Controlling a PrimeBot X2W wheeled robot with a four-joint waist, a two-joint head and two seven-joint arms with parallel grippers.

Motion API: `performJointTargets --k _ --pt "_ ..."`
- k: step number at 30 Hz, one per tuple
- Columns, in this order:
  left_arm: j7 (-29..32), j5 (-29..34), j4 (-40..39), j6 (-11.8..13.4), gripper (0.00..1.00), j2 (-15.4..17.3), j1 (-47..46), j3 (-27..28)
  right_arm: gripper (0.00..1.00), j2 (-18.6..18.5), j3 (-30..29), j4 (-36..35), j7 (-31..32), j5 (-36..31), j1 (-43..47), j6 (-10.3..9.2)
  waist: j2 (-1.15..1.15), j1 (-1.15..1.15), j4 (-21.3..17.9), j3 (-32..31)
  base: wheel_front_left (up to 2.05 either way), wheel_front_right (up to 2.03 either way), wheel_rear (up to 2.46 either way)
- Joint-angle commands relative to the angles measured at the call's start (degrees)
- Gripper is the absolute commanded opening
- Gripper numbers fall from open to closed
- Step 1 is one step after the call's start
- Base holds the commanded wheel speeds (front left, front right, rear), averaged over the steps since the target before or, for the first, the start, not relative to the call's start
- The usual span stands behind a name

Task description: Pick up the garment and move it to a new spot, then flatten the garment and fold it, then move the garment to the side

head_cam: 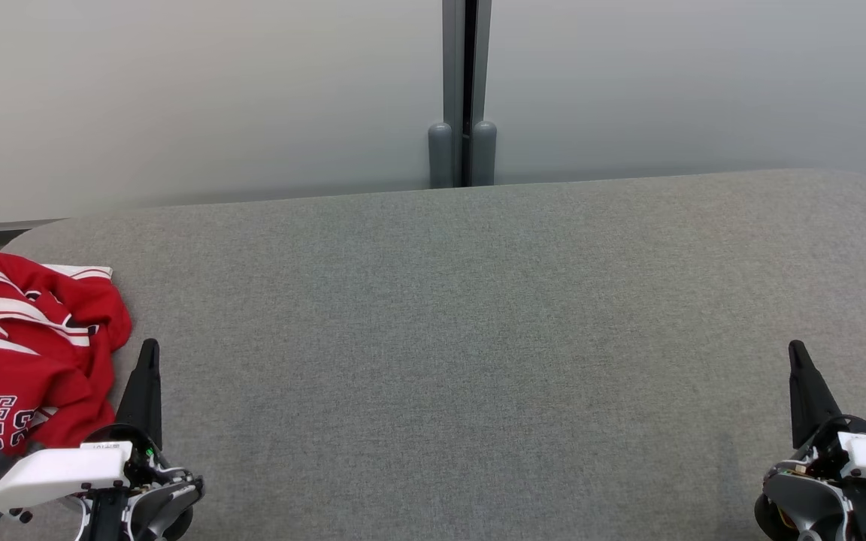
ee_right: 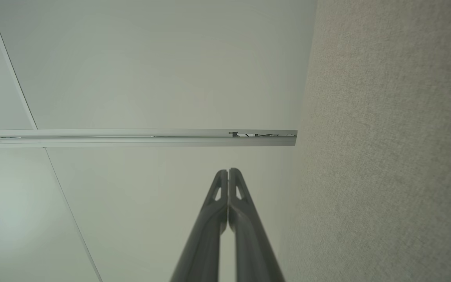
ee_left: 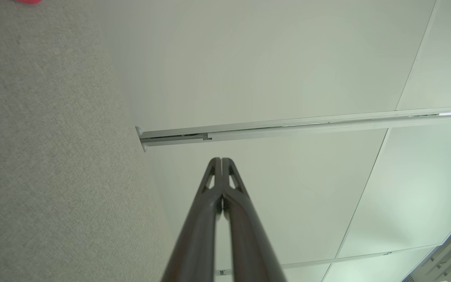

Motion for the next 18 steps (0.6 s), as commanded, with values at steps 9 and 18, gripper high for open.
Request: performJointTargets --k 9,18 --pt "0.11 0.07 0.03 -0.17 0.0 0.12 -0.53 0.12 0.0 -0.03 0.04 0.08 0.18 -0.16 -0.62 0.0 0.0 0.0 0.0 0.0 0.0 0.0 0.0" --pt "0.11 0.07 0.03 -0.17 0.0 0.12 -0.53 0.12 0.0 -0.03 0.05 0.08 0.18 -0.16 -0.62 0.0 0.0 0.0 0.0 0.0 0.0 0.0 0.0"
